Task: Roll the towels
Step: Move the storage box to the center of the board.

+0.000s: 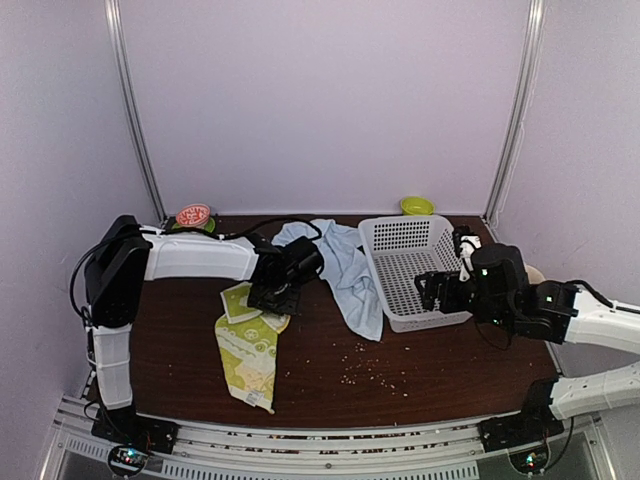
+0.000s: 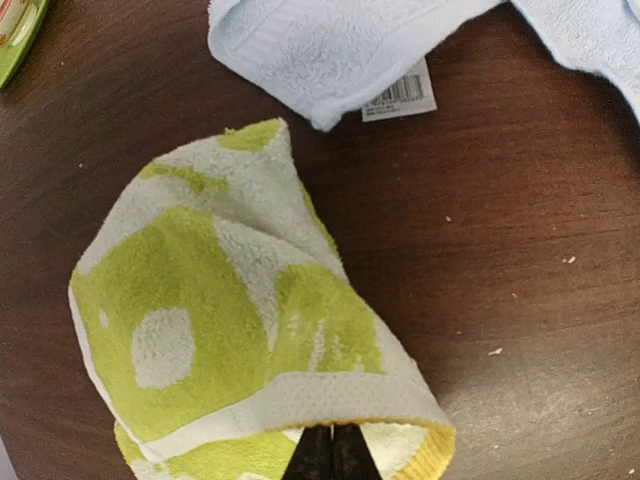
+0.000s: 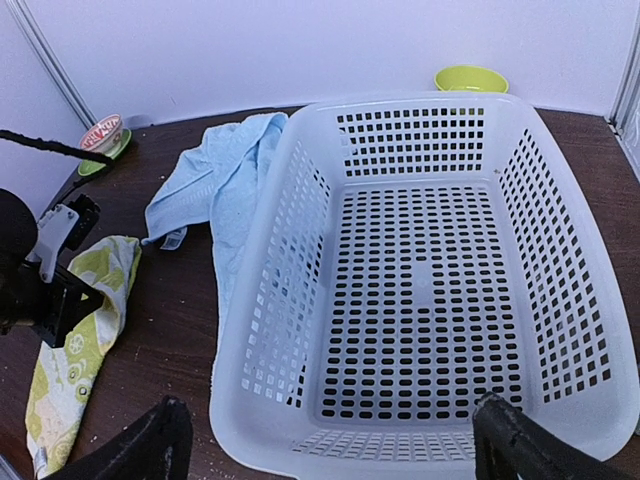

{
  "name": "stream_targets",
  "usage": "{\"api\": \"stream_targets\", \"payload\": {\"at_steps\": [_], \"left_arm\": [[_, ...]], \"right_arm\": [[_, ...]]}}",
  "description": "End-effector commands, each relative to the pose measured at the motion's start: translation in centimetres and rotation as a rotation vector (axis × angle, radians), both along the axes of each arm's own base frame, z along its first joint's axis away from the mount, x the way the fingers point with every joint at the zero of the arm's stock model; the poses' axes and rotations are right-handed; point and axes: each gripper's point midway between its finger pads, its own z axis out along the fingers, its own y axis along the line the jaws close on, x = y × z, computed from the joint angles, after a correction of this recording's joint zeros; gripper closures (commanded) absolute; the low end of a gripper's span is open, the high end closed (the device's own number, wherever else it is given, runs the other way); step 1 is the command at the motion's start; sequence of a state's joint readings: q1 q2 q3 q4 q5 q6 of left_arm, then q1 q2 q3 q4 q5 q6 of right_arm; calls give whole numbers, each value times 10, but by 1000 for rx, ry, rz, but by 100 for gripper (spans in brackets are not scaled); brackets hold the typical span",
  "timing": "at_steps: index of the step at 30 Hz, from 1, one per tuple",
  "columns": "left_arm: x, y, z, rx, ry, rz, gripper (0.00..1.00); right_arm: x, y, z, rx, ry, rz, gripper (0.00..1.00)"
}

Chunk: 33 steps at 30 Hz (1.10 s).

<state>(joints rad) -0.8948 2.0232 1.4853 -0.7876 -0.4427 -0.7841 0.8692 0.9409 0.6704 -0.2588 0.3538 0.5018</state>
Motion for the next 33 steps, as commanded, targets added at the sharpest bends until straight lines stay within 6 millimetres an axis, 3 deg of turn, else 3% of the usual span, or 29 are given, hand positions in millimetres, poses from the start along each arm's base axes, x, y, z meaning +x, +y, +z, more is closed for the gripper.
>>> {"api": "stream_targets", "payload": {"at_steps": [1, 8, 14, 16, 21, 27, 30, 33], "left_arm": [[10, 8, 34, -13, -79, 15, 100], [1, 34, 91, -56, -192, 8, 100], [-16, 53, 97, -87, -206, 22, 100], [-22, 57, 95, -110, -206, 29, 100], [-34, 68, 97, -165, -219, 42, 100], [-45, 76, 83, -192, -212, 51, 100], [-45, 76, 74, -187, -205, 47, 100], [-43, 74, 67, -182, -200, 43, 100]], "right_arm": [[-2, -4, 11, 8, -15, -9, 2], [-5, 9, -4, 26, 36, 35, 5], [-28, 73, -16, 51, 140, 278, 24], [-37, 81, -31, 23, 215, 288, 31], [-55, 63, -71, 18, 327, 230, 41], [-69, 36, -105, 27, 394, 152, 40], [-64, 27, -113, 59, 415, 96, 34], [-45, 17, -114, 108, 422, 9, 33]]}}
